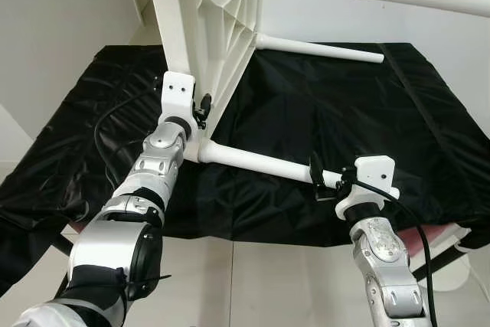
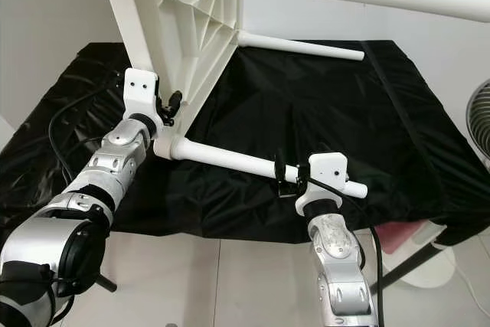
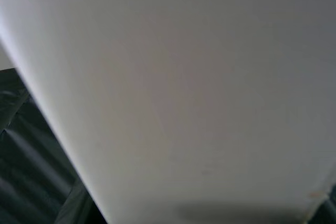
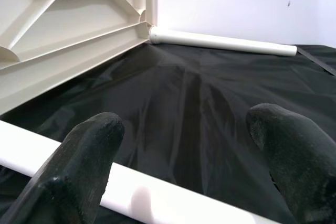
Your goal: Building children table
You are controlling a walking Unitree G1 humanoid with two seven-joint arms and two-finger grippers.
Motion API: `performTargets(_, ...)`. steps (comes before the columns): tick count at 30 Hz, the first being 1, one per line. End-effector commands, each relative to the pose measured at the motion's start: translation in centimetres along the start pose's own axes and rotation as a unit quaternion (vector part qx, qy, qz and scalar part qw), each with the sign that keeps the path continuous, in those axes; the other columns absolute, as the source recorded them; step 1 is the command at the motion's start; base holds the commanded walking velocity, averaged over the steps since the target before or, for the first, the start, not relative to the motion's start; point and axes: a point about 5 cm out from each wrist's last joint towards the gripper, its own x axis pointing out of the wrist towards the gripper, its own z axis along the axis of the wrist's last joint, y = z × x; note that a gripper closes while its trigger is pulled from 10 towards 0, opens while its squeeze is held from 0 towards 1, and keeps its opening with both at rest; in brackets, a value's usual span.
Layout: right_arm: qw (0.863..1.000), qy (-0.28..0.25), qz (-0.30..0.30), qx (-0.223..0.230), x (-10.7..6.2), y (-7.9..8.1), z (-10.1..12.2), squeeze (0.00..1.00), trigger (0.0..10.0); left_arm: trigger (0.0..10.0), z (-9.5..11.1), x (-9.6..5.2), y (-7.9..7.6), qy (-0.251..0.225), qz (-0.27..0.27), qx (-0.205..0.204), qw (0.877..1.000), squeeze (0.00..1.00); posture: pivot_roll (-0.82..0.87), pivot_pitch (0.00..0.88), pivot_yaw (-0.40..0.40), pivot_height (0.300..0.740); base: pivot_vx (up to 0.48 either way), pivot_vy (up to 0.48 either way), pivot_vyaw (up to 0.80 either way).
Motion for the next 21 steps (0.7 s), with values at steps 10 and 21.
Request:
performTargets(10, 1.0, 0.007, 0.003, 0.006, 0.0, 0.5, 0.0, 0.0, 10.0, 0.0, 0.2, -1.3, 5.1, -0.012, 0.117, 0.012, 0.993, 0.0, -0.11, 0.202, 0.071, 0.74, 0.0, 0.0, 0.0)
performTargets(21, 1.0, 0.007, 0.017, 0.004, 0.7, 0.5, 0.0, 0.0, 10.0, 0.0, 0.5, -3.0, 6.2, -0.034, 0.138, 0.016, 0.99, 0.0, -0.09, 0.198, 0.045, 0.74, 0.0, 0.0, 0.0)
